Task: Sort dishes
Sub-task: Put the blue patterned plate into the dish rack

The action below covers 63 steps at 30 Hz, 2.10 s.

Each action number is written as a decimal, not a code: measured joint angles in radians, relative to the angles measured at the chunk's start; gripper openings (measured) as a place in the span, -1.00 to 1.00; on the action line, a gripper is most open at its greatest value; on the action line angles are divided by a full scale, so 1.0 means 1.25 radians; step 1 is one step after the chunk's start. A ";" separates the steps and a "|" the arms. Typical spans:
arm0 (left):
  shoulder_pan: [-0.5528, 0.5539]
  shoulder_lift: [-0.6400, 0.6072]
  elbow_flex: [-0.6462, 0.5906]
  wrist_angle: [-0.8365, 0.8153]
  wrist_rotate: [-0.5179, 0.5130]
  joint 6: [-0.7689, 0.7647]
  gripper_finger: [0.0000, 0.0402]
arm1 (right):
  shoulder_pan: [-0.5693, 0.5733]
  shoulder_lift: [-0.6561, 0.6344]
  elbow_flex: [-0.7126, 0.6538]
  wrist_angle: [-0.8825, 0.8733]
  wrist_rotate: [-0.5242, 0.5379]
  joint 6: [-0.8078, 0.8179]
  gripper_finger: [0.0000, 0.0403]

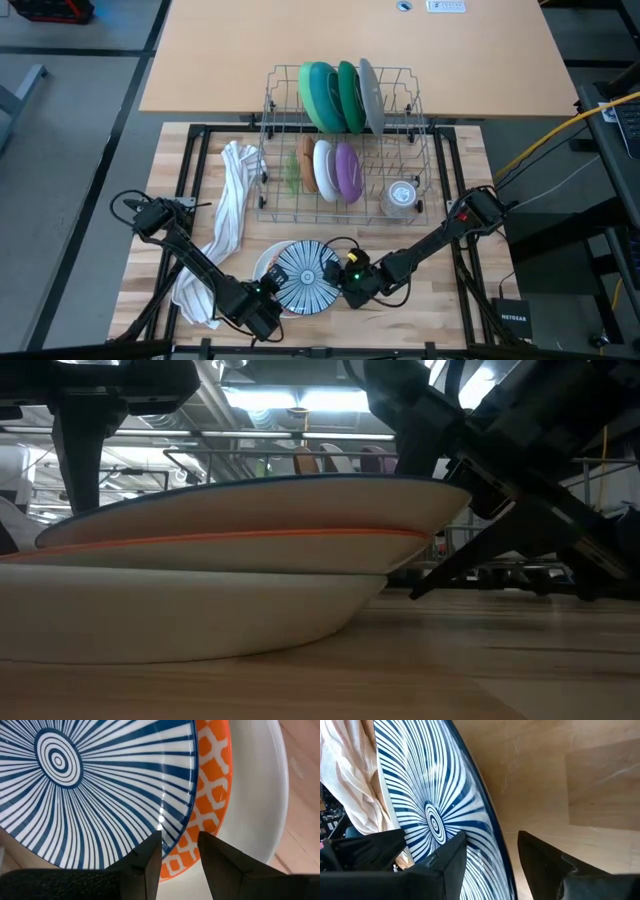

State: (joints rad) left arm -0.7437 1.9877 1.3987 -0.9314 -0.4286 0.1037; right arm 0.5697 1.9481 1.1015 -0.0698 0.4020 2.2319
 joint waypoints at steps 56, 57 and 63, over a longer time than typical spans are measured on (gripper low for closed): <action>0.035 0.002 -0.002 0.070 -0.022 0.178 -0.39 | -0.002 0.003 0.131 -0.191 0.026 -0.093 -0.61; 0.037 0.002 -0.002 0.070 -0.021 0.178 -0.39 | -0.002 0.003 0.131 -0.188 0.027 -0.093 -0.61; 0.043 0.002 -0.002 0.091 -0.018 0.197 -0.39 | -0.002 0.002 0.131 -0.179 0.035 -0.093 -0.61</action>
State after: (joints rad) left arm -0.6898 1.9896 1.3956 -0.8177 -0.4507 0.3496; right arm 0.5674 1.9511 1.2652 -0.2939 0.4454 2.1155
